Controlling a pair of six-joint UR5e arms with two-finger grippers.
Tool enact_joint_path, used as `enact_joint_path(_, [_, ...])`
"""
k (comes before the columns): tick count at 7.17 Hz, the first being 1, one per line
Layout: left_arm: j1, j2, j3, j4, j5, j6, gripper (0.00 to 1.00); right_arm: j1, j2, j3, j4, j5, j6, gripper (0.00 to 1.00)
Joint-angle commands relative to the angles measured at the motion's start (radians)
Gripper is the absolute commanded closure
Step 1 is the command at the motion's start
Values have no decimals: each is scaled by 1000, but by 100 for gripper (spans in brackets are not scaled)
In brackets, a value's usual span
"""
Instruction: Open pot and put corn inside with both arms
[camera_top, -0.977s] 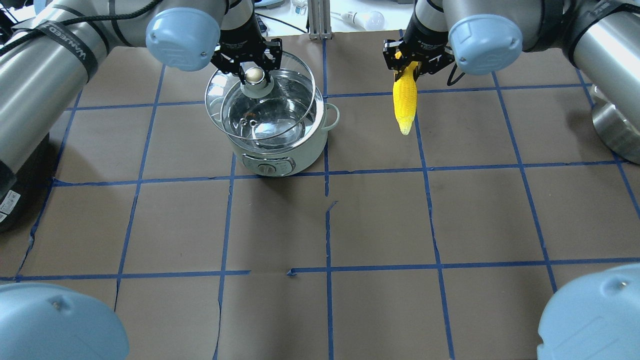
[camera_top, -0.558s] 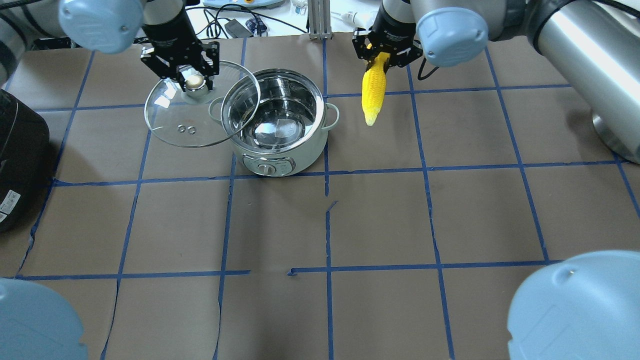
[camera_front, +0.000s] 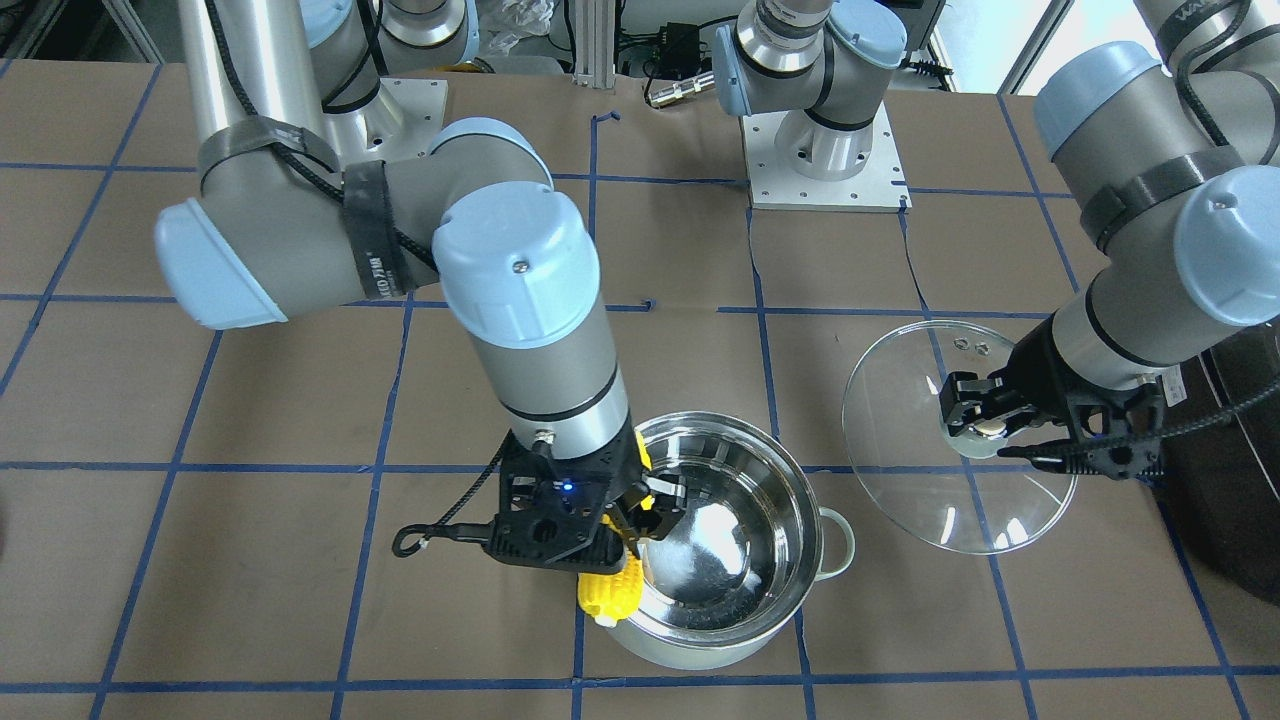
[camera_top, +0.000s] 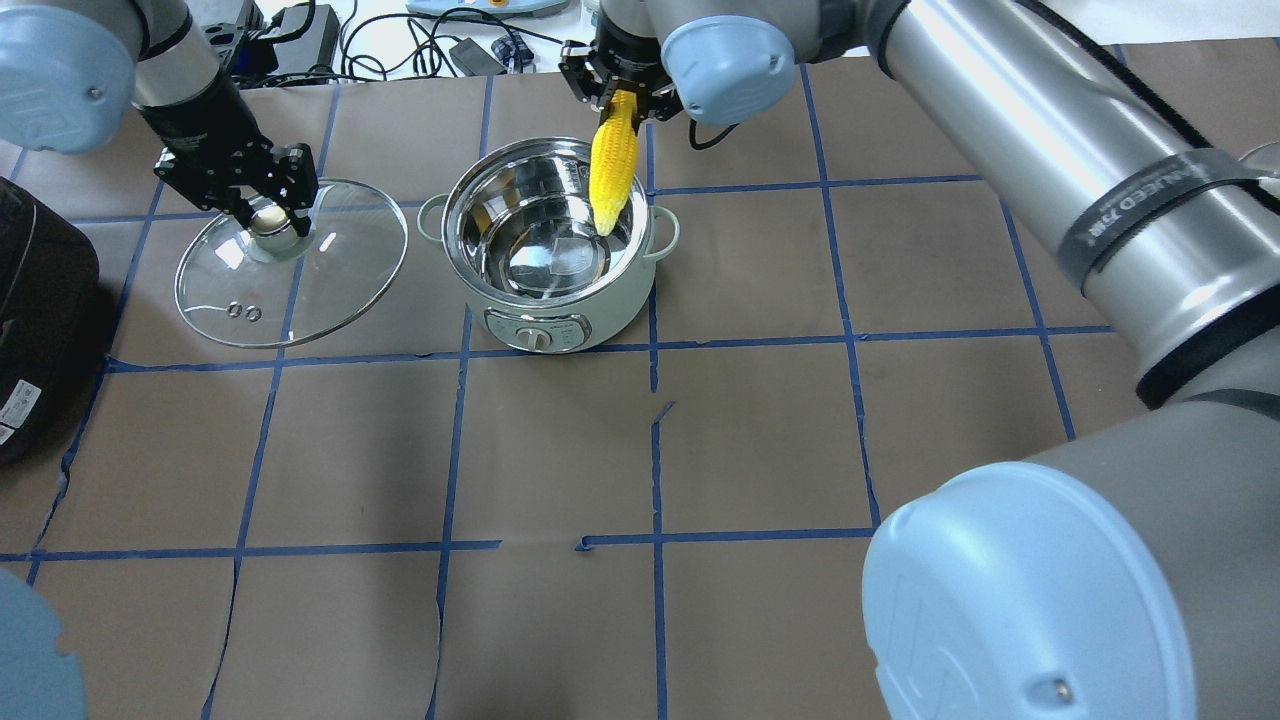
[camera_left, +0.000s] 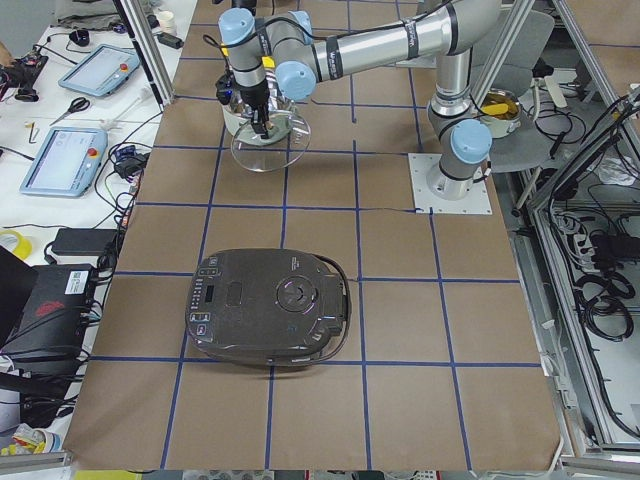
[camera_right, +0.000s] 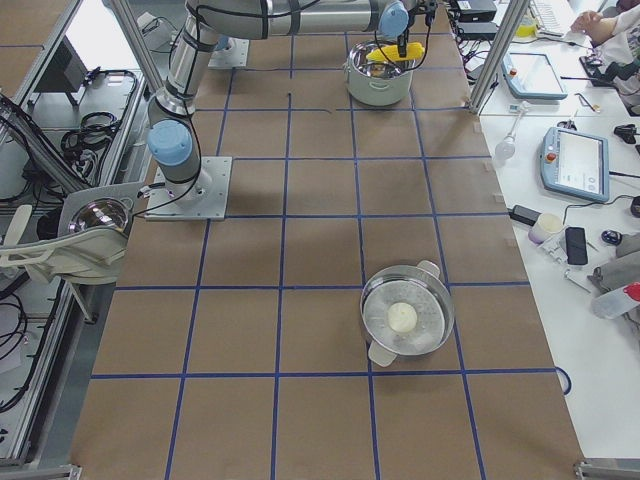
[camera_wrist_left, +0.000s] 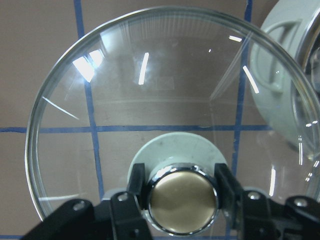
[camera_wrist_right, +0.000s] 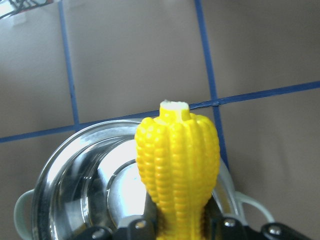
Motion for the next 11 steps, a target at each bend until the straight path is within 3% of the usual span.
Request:
enact_joint_path(1, [115,13,-188,263,-3,118,100,50,35,-23,-3,-4,-115,100])
enact_joint_path(3, [150,14,-272,382,-12,180,100,53,97,-23,-79,10,-163,100])
enact_joint_path(4, [151,2,-312,452,-12,182,100,56,99,-23,-96,12,-223,63])
enact_joint_path(5, [153,-4,-353,530,-14,183,100,56,96,-20,-98,12,-260,1])
enact_joint_path(6, [154,-13,-398,625,-29,183,100,58,88,-12,-96,12,-256,0])
enact_joint_path(9, [196,-24,-461,659,-47,188,100,61,30,0,-22,9,-250,0])
enact_joint_path(11, [199,-33,-465,659,-44,200,100,27,-52,41,192,-11,-264,0])
